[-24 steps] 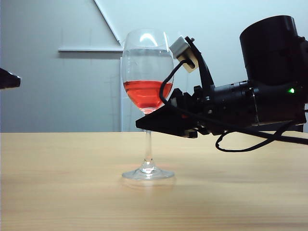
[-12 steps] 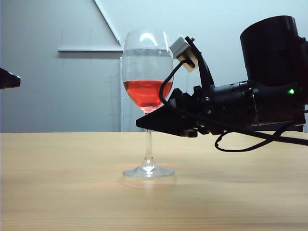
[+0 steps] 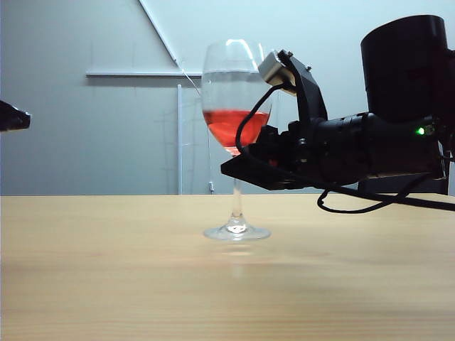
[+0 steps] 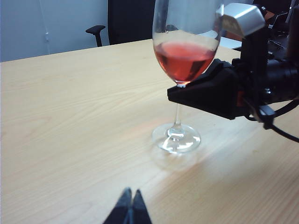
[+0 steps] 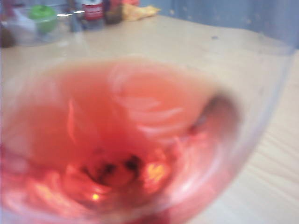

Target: Gently pick up the goblet, rotate it counterclockwise for two full turns (viewing from above), and then place it back on the table.

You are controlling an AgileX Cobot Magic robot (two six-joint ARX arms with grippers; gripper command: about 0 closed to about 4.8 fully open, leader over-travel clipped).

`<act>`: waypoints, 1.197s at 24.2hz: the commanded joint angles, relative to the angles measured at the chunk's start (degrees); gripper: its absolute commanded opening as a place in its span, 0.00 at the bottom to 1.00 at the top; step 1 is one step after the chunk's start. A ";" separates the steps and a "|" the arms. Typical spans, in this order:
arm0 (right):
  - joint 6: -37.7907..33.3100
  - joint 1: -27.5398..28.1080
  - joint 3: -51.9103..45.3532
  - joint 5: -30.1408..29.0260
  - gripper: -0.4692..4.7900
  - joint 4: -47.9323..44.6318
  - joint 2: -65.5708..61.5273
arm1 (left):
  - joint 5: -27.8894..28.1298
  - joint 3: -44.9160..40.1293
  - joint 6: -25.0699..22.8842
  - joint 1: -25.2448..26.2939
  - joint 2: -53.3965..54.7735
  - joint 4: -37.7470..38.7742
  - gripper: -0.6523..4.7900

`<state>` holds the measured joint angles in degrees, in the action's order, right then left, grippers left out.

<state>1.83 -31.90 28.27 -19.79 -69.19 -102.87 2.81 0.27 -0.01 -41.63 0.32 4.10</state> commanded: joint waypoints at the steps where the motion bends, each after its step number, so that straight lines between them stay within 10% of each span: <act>1: 1.49 -0.04 0.50 3.02 0.08 -4.90 0.70 | -0.24 0.22 0.00 -0.07 0.02 -0.28 0.11; 29: -3.06 0.04 8.96 3.15 0.08 15.80 3.85 | -0.22 0.24 0.00 -0.04 0.02 -0.28 0.11</act>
<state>-0.43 -31.70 36.47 -16.49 -51.31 -99.81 2.81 0.27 -0.01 -41.63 0.32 4.10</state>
